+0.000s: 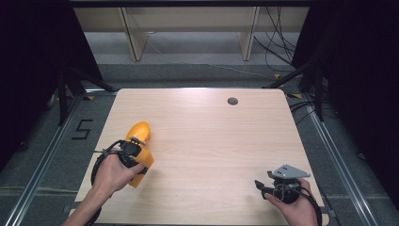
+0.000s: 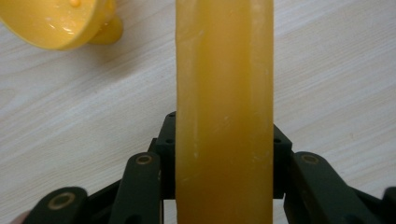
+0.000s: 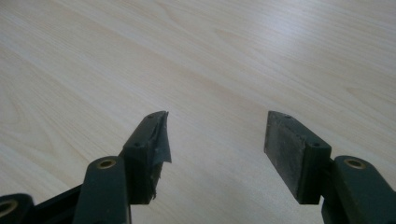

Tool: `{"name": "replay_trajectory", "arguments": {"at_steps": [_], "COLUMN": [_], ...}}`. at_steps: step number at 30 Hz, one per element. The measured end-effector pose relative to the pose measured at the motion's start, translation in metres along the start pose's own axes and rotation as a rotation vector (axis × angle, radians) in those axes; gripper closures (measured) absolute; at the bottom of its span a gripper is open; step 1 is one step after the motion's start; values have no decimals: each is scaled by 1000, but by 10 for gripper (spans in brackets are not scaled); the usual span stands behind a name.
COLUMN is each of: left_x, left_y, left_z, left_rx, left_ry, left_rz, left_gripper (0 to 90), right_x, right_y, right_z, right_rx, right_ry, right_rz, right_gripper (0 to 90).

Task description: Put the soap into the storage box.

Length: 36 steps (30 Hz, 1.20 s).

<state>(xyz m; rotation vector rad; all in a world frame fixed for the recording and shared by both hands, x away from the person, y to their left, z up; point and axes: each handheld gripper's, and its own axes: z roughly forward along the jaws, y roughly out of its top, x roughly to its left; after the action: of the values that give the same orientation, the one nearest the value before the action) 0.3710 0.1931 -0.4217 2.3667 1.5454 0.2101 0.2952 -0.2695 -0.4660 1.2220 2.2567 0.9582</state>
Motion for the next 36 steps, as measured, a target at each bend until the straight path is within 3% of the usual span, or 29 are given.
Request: {"name": "replay_trajectory", "arguments": {"at_steps": [5,6,18,29,34,36], "left_x": [8,10,30,38,42,44], "left_y": [2,3,8,16,20,22], "left_z": [-2,-3,-16,-23,-22,-22], "left_rx": [-16,-14,-45,-75,-68,-73], "left_ry": [-4,7,14,22,19,27], "left_rz": [-9,-44,-116,-130,-143,-153], "left_gripper": [604,604,604,603,603,603], "right_x": [0,0,1,0,1,-2], "right_y": [0,0,0,0,1,0], "right_z": [0,0,0,0,-1,2], "right_rx": [0,0,4,-2,2,-18], "right_ry": [0,0,2,0,7,20], "right_rz": [0,-1,15,0,20,-26], "right_gripper": [403,403,403,403,403,403]}}
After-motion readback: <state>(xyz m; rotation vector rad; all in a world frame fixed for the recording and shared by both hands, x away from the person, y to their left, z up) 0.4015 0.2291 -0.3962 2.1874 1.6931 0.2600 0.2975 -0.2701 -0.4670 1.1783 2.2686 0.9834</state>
